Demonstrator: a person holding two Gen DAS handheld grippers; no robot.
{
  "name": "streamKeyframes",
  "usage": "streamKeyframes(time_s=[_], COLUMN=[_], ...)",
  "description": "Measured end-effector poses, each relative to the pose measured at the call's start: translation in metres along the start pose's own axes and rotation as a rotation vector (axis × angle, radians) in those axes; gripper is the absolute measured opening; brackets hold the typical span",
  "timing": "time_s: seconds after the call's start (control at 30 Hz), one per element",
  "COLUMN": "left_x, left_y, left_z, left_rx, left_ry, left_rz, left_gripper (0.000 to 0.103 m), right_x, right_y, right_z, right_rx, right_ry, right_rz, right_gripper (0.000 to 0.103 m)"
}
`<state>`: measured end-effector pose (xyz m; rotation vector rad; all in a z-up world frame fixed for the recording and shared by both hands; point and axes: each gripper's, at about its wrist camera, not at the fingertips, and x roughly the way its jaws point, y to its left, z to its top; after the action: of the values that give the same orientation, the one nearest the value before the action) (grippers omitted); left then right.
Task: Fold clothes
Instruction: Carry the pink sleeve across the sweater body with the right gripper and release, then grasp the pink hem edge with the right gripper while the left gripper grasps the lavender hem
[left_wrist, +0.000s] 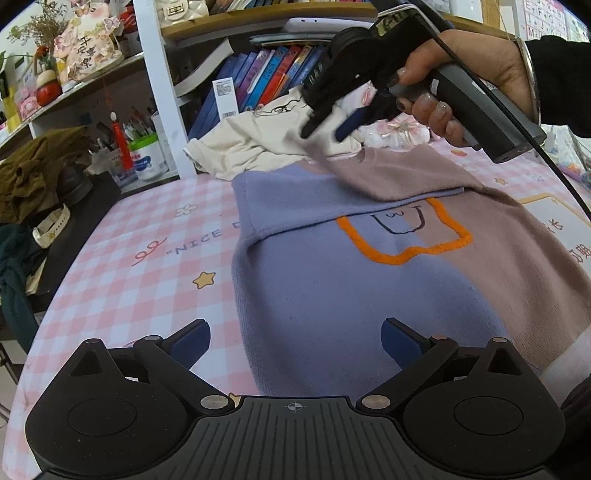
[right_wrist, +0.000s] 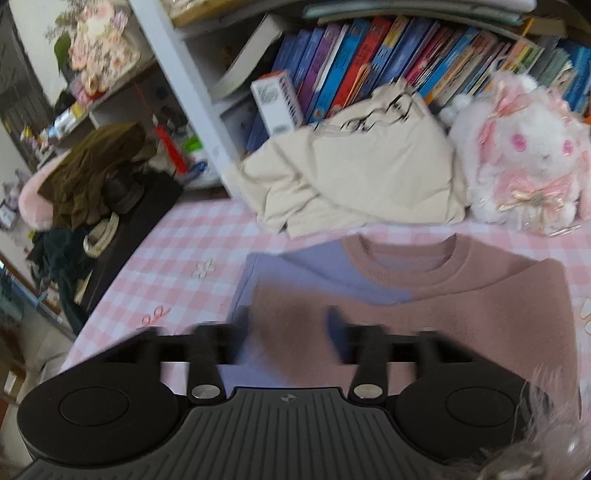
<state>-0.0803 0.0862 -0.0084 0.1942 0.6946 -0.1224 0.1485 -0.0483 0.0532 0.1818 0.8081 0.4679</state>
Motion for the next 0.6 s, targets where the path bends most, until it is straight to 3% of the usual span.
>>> streamKeyframes(time_s=[0.3,0.6], left_x=[0.004,0.007], left_y=[-0.002,-0.008], left_z=[0.003,0.008], left_rx=[0.018,0.059], left_ry=[-0.012,-0.032], left_rz=[-0.029,-0.071], left_gripper=[0.101,0.101], right_x=[-0.021,-0.055], right_y=[-0.03,-0.049], right_z=[-0.015,-0.061], right_rx=[0.079,0.086], right_ry=[-0.001,0.038], right_rz=[-0.056,-0.12], right_gripper=[0.052,0.054])
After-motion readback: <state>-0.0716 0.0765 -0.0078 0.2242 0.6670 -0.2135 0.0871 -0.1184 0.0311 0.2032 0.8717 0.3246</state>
